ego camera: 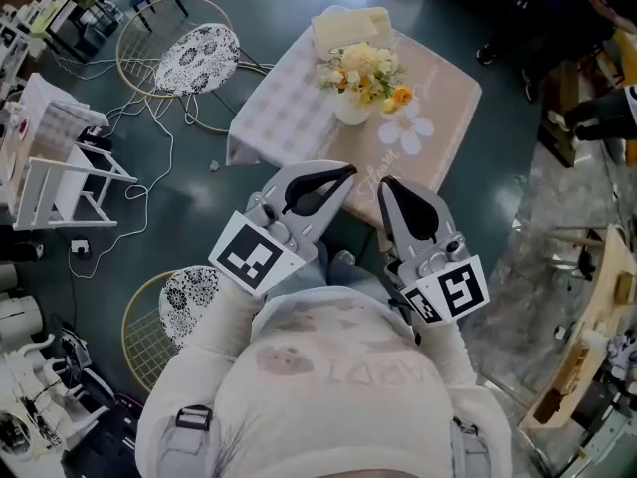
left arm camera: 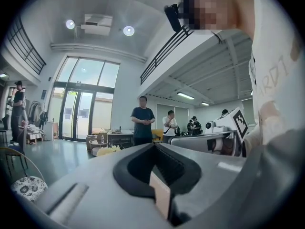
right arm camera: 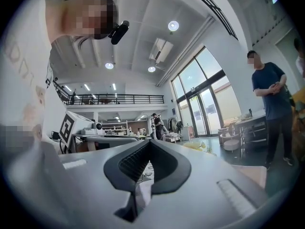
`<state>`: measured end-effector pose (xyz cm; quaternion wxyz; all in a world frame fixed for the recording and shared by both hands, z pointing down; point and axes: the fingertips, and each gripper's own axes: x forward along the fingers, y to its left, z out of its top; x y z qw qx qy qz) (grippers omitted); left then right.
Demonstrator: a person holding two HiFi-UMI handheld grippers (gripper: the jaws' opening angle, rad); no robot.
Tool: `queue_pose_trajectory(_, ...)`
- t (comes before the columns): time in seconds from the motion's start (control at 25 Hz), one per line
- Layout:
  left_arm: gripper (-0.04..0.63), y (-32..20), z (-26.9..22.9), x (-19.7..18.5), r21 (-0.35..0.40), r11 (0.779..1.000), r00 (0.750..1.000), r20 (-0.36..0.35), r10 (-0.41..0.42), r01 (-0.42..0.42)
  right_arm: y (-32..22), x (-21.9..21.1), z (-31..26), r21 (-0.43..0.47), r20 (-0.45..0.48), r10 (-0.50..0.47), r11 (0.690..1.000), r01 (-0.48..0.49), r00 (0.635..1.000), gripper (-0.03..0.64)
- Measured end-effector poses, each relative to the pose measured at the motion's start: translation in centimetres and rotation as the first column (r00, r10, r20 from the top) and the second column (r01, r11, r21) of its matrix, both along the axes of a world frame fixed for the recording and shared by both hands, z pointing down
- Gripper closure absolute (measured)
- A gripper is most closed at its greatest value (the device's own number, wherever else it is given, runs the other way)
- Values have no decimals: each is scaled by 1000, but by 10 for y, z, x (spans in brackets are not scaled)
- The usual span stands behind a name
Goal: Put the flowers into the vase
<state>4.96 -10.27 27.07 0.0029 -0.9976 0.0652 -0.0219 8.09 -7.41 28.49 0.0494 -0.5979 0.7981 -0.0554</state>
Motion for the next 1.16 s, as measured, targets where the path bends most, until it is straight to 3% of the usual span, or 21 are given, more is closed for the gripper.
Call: queue_pose_trajectory(1.16,594,37,-17,-12,3,1000,999,-29,-20,20,32,-20,-11,36,29,-57,998,56,998,591)
